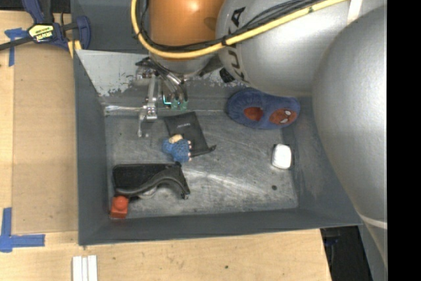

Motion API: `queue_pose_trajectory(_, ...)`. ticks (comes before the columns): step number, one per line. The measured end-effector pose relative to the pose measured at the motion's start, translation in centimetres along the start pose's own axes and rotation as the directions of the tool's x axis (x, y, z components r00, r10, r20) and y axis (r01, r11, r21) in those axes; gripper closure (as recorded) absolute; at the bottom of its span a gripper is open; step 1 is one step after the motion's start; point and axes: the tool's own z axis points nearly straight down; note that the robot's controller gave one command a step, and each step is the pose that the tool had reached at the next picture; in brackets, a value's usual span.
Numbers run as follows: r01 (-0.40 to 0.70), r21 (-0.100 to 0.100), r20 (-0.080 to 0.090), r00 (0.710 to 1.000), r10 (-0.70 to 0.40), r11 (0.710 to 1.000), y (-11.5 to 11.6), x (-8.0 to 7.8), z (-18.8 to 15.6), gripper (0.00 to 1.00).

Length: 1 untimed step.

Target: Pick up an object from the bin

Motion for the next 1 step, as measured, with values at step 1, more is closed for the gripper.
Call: queue_pose_trajectory(1, 0.209, 0.000, 0.014, 0.978, -0.209, 0.978, -2.79, 2.29, 9.41, 0.00)
